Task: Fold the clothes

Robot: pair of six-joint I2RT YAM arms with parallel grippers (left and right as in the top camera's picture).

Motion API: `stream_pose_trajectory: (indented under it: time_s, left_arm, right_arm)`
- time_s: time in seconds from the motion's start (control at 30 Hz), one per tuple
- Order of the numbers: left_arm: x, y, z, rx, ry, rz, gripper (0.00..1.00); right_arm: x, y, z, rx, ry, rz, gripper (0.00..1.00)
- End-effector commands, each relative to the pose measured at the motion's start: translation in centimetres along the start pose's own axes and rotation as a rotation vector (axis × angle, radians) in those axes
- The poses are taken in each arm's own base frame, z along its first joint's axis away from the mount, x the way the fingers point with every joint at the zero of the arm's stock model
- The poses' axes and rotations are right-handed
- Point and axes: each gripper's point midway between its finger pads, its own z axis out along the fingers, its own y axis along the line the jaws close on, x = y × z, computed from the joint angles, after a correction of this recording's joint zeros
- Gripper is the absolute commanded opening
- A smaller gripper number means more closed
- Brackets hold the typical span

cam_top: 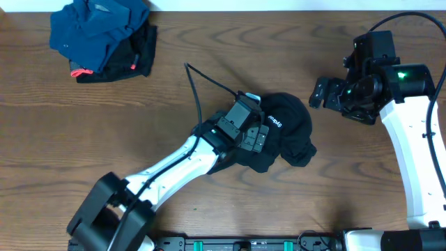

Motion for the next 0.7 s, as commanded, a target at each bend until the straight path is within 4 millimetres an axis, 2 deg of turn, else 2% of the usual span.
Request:
stream_pose_trajectory:
  time_s: [0.0,0.13,0.23,0.27,0.3,0.43,0.53,0.6,0.67]
  left_arm:
    - [-1.3,-0.4,0.2,-0.008,-0.024,-0.02,0.98]
    - [-0.2,-0.1,1.5,-0.023,0.017,-0.017,0.98]
    - [0.0,0.0,1.7,-0.026,0.023,-0.016,1.0]
    - [-0.1,0.0,1.7,-0.026,0.02,-0.016,0.96]
    - [-0.2,0.1,1.7,-0.03,0.017,-0.013,0.91]
    - [-0.6,1.2,1.6,-0.092,-0.009,-0.007,0.52]
    - [-0.9,2.0,1.5,-0.141,-0.027,-0.006,0.27]
    - [-1.3,3.1,1.3,-0.196,-0.047,-0.01,0.21]
    - [-1.8,4.5,0.9,-0.254,-0.067,-0.021,0.2]
  right_arm:
    - [-0.2,-0.4,-0.1,0.01,-0.01,-0.006,0.99]
    - [-0.1,-0.4,-0.1,0.01,-0.009,-0.014,0.99]
    - [-0.1,-0.4,-0.1,0.01,-0.009,-0.014,0.99]
    - [-0.1,-0.4,-0.1,0.011,-0.008,-0.014,0.99]
    - [-0.1,-0.4,-0.1,0.011,-0.008,-0.014,0.99]
    - [-0.1,-0.5,-0.1,0.011,-0.006,-0.014,0.99]
    - [0.1,-0.5,0.1,0.014,0.001,-0.014,0.99]
    - [0.4,-0.7,0.5,0.018,0.012,-0.012,0.99]
    - [0.8,-0.9,0.9,0.026,0.03,-0.01,0.99]
